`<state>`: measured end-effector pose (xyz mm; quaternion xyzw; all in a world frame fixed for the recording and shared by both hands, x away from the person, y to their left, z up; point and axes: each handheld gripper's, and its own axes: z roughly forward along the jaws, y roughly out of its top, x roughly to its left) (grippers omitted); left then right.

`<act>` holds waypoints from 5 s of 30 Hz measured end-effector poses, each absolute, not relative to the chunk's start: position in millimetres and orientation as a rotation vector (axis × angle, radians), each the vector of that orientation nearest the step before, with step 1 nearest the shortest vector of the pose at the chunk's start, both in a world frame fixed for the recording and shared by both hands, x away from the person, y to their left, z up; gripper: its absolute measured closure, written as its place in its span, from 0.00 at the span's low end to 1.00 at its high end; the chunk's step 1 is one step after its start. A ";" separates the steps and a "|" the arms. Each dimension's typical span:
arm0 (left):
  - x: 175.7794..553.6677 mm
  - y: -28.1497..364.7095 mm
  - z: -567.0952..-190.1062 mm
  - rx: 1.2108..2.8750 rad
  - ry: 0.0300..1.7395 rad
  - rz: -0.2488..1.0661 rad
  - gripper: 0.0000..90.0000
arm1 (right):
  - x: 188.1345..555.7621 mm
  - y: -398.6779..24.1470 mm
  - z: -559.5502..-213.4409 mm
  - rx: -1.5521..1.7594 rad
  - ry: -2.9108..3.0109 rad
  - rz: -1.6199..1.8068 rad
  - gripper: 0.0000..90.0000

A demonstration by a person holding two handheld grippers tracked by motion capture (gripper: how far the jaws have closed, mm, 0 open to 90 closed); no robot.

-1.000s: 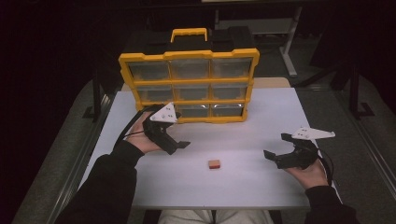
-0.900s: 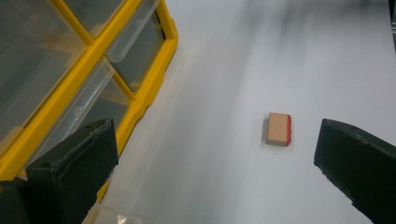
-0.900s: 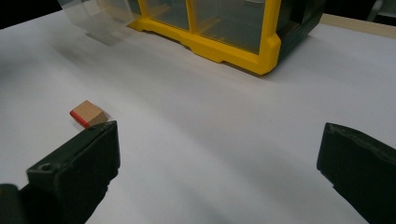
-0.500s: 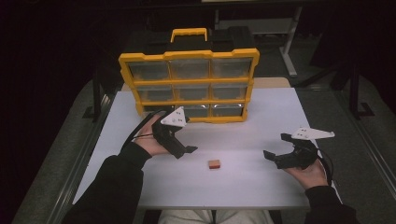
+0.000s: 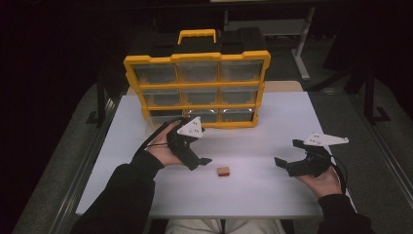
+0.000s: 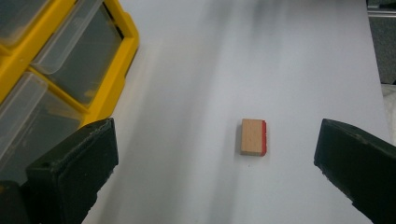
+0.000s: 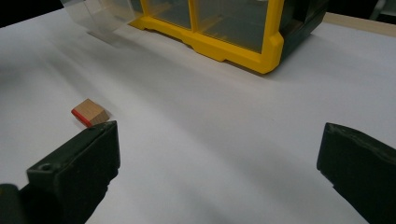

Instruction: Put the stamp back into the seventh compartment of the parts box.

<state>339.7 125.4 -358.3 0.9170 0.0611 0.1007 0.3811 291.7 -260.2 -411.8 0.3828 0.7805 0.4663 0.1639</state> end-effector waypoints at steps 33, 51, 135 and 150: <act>334.5 87.7 -393.0 2.438 0.059 0.111 0.00 | 291.3 -259.6 -411.3 1.082 2.233 1.338 0.00; 340.1 71.3 -412.1 2.483 0.039 0.013 0.00 | 290.7 -259.2 -410.7 1.074 2.244 1.349 0.00; 360.1 53.8 -404.9 2.602 -0.076 -0.021 0.74 | 288.4 -260.4 -409.1 1.067 2.237 1.365 0.00; 364.1 69.6 -393.3 2.577 -0.023 0.012 0.74 | 288.0 -259.8 -408.8 1.061 2.234 1.364 0.00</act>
